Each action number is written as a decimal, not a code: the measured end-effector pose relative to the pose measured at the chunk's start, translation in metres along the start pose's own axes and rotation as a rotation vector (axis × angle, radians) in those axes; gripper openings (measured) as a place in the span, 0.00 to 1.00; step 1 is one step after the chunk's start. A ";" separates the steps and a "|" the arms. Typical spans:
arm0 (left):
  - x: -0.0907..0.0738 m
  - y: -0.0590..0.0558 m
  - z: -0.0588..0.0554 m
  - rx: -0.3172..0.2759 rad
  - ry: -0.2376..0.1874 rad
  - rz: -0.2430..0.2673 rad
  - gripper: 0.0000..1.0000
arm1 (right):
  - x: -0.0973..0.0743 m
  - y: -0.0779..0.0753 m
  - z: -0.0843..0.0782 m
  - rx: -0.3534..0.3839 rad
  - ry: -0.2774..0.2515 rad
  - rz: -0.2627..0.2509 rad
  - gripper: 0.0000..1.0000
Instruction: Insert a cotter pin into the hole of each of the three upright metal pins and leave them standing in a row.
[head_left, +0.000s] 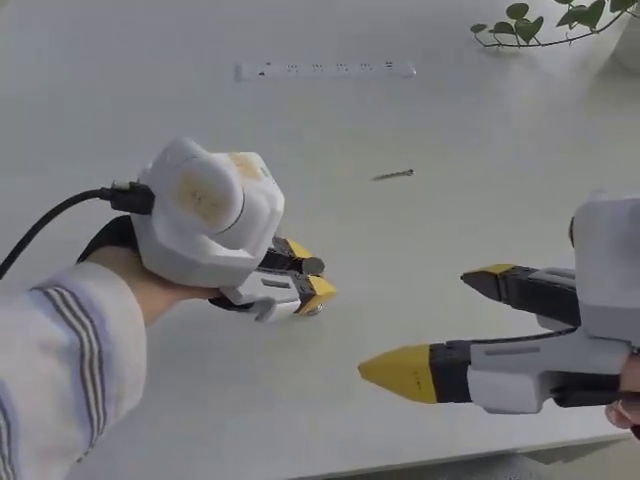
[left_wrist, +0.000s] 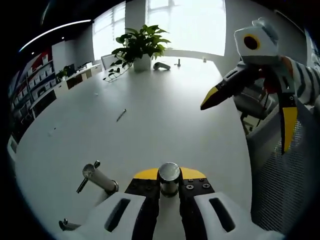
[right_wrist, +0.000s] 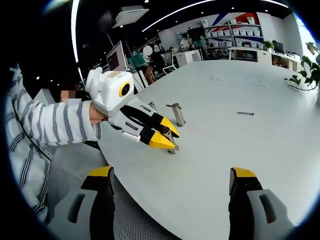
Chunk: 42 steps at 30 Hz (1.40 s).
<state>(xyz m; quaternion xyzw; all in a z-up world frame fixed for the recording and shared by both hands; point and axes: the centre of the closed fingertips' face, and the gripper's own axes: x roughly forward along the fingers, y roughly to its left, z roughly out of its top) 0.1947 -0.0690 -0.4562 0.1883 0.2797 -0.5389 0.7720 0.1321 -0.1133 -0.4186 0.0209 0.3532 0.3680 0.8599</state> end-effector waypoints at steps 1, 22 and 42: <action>0.000 0.000 0.000 -0.004 -0.003 0.002 0.10 | 0.000 0.000 0.000 0.000 0.000 0.000 0.94; 0.001 -0.001 -0.002 0.012 -0.042 0.001 0.10 | 0.006 0.006 -0.001 -0.006 0.011 0.021 0.94; -0.031 -0.010 0.007 -0.043 -0.124 -0.063 0.34 | 0.009 0.009 0.001 -0.022 0.025 0.039 0.94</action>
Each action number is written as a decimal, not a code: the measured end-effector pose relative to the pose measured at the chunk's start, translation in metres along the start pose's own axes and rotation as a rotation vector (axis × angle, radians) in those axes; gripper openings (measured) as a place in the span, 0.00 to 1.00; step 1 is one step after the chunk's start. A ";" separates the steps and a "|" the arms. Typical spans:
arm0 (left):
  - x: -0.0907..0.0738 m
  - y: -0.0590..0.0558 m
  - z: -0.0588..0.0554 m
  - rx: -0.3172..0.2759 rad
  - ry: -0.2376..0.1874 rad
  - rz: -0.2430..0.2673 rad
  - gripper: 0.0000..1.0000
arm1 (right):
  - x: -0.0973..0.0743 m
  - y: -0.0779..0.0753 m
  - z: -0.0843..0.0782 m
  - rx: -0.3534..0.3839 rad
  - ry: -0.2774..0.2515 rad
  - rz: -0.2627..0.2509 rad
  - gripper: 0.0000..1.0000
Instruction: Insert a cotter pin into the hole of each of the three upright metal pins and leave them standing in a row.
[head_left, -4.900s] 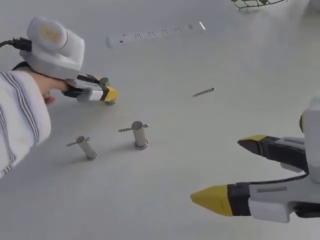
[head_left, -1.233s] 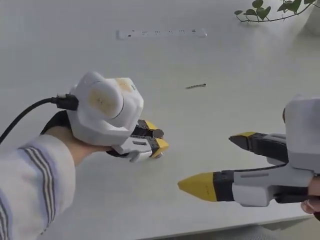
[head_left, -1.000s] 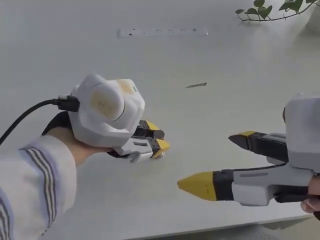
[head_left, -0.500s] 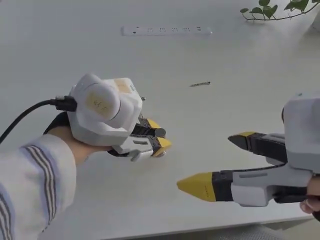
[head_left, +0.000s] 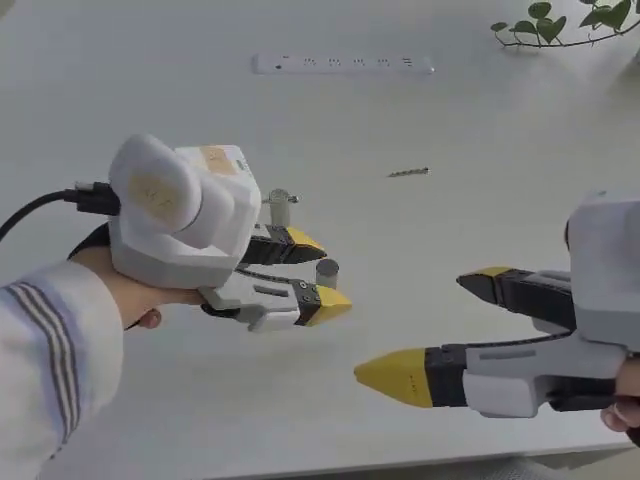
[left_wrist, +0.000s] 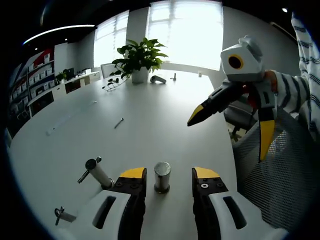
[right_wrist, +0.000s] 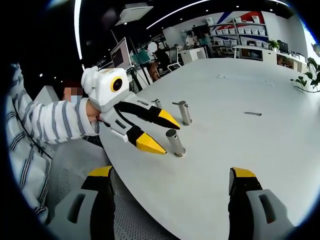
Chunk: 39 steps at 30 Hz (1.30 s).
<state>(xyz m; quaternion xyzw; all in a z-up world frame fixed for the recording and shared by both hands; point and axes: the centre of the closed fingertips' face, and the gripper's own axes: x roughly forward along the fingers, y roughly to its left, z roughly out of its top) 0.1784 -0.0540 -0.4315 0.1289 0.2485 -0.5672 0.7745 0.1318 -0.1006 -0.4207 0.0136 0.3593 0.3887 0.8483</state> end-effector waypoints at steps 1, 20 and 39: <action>-0.005 -0.002 0.001 -0.018 -0.016 -0.005 0.36 | 0.000 0.000 0.000 -0.002 0.001 0.001 0.94; -0.068 -0.015 -0.007 -0.185 -0.134 0.012 0.86 | -0.004 -0.011 0.003 -0.020 0.018 -0.008 0.93; -0.072 -0.021 -0.041 -0.283 -0.093 0.055 0.99 | -0.009 -0.029 0.013 -0.049 0.034 -0.036 0.93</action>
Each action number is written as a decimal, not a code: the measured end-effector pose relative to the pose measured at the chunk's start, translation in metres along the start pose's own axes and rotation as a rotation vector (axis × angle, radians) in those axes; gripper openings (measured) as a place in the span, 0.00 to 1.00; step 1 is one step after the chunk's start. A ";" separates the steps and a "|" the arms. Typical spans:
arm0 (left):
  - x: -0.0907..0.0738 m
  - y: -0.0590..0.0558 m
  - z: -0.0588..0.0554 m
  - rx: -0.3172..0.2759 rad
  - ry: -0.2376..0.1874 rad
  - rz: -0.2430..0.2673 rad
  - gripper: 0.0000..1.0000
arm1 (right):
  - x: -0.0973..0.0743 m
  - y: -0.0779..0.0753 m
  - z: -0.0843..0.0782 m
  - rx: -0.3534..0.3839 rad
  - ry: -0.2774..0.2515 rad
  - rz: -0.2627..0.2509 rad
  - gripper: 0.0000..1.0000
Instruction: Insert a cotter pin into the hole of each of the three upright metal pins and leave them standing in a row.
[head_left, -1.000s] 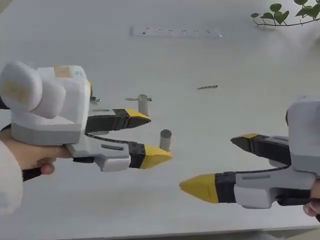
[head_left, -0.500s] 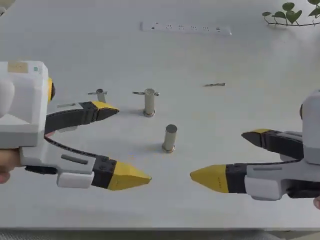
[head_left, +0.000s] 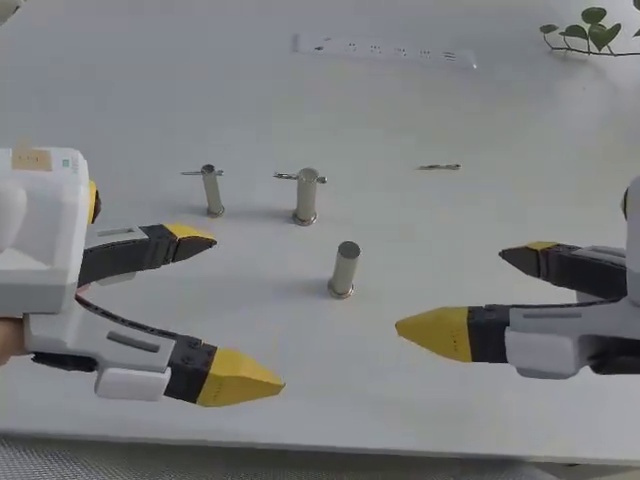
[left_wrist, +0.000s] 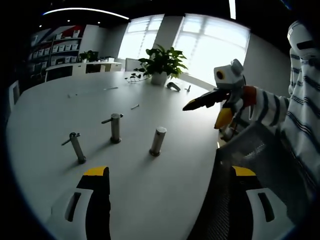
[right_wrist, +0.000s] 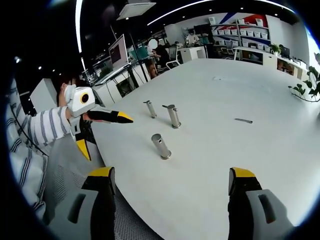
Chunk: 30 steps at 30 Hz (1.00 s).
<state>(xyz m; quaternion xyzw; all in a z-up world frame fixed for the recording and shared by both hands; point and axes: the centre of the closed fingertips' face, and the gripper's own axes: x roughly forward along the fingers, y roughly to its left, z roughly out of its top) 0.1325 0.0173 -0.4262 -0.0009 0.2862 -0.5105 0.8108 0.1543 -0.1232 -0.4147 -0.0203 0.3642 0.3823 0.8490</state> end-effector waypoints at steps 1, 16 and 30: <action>0.000 0.001 0.000 0.001 -0.003 0.003 0.99 | -0.001 -0.003 0.001 -0.005 0.004 -0.005 0.93; -0.007 0.006 -0.007 -0.012 0.010 0.050 0.99 | -0.012 -0.059 0.035 -0.229 0.092 -0.096 0.84; -0.013 -0.001 -0.008 -0.030 -0.013 0.040 0.99 | 0.002 -0.118 0.046 -0.499 0.259 -0.102 0.67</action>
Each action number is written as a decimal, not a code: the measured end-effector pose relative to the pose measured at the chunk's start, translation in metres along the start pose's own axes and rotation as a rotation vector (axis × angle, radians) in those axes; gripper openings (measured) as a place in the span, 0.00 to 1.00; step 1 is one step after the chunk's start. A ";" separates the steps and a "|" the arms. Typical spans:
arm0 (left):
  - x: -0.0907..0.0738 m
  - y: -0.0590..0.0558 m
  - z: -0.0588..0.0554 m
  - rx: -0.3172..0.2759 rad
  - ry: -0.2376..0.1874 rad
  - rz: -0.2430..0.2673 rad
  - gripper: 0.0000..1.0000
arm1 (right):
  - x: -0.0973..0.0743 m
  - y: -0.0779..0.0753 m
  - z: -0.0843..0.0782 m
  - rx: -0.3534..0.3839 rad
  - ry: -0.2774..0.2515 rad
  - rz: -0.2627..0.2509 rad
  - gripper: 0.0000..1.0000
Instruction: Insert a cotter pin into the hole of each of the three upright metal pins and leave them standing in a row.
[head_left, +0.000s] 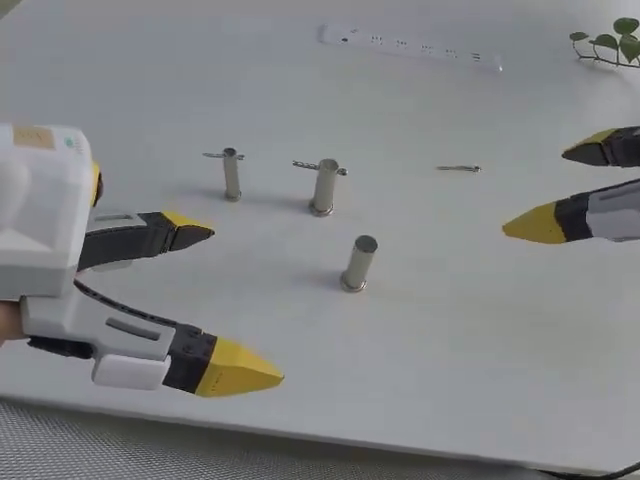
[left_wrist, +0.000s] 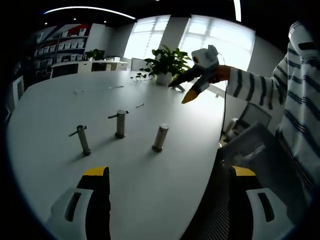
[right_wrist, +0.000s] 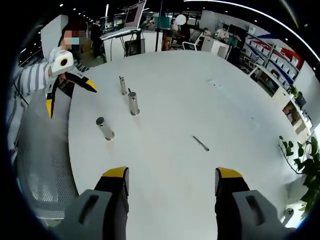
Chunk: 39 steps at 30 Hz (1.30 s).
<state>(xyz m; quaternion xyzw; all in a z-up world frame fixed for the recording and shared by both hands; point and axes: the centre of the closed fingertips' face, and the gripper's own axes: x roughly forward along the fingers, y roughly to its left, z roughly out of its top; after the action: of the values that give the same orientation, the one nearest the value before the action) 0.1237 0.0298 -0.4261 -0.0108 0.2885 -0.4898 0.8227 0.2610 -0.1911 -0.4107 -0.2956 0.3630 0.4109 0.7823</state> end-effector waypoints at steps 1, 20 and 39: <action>-0.001 0.001 0.001 0.003 -0.004 0.004 0.99 | 0.003 -0.002 0.001 -0.013 0.002 0.001 0.66; -0.012 0.003 -0.002 -0.006 0.027 0.008 0.99 | 0.041 -0.058 0.018 -0.223 0.126 0.051 0.49; -0.016 0.012 -0.002 -0.031 0.011 0.064 0.99 | 0.093 -0.083 0.012 -0.271 0.211 0.127 0.12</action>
<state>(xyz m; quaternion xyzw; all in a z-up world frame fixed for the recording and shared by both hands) 0.1266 0.0501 -0.4241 -0.0116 0.3005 -0.4587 0.8361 0.3731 -0.1832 -0.4657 -0.4162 0.4024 0.4714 0.6653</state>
